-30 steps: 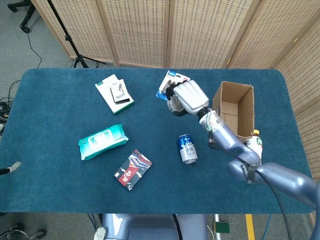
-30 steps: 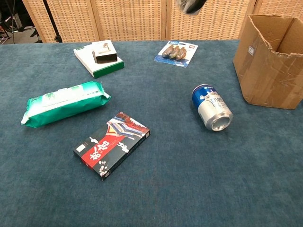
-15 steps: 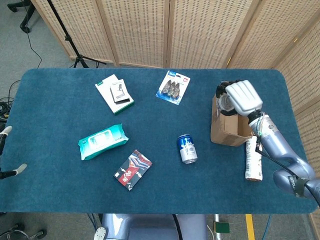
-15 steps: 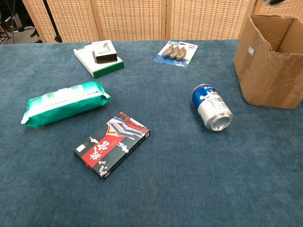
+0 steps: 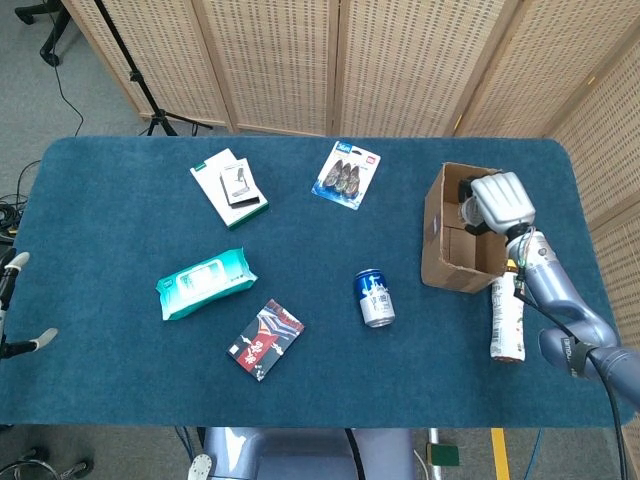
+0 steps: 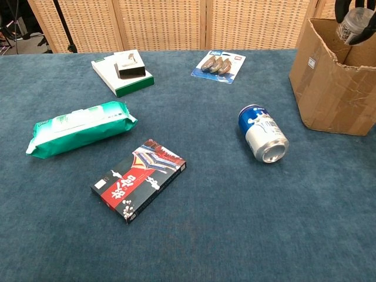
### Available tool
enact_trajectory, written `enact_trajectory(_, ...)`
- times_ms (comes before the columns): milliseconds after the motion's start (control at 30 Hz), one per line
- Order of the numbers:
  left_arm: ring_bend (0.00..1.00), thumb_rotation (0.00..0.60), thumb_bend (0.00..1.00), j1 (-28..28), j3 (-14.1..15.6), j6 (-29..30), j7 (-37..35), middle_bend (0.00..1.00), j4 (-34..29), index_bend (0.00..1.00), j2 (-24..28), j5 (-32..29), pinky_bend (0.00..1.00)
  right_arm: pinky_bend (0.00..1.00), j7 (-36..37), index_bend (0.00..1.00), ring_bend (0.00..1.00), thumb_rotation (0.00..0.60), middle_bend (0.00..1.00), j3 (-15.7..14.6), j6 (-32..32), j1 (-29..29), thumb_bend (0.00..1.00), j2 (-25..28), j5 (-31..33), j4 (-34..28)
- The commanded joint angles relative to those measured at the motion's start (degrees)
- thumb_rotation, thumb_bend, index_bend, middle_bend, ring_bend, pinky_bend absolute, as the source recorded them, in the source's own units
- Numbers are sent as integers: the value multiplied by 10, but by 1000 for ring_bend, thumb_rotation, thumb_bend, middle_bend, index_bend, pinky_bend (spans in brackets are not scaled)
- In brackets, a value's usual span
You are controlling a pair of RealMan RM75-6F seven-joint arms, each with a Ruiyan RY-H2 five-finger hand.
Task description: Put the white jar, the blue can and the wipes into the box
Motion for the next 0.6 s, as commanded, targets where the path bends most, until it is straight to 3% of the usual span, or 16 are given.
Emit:
enact_trajectory(33, 0, 600, 0, 1, 0, 0, -2, 0, 1, 0, 1, -1, 0, 384, 0, 261, 252, 600, 230, -4, -19, 6, 285, -18, 2, 29)
enact_trajectory(100, 0, 600, 0, 1, 0, 0, -3, 0, 1, 0, 1, -2, 0, 310, 5, 134, 104, 600, 79, -8, -25, 6, 174, -16, -5, 31)
enact_trajectory(167, 0, 600, 0, 1, 0, 0, -4, 0, 2, 0, 1, -2, 0, 259, 6, 70, 25, 600, 12, -8, -27, 6, 136, -12, -8, 29)
enact_trajectory(367, 0, 600, 0, 2, 1, 2, -6, 0, 1, 0, 3, 1, 0, 217, 6, 48, 0, 600, 0, 5, -2, 0, 131, 19, -12, -15)
enact_trajectory(467, 0, 600, 0, 3, 1, 3, -10, 0, 2, 0, 3, 0, 0, 213, 47, 47, 0, 600, 0, 4, 109, -24, 118, 73, -108, -100)
enact_trajectory(600, 0, 600, 0, 1, 1, 0, -8, 0, 2, 0, 3, 1, 0, 210, 65, 47, 0, 600, 8, -32, 233, -39, 1, 105, -263, -112)
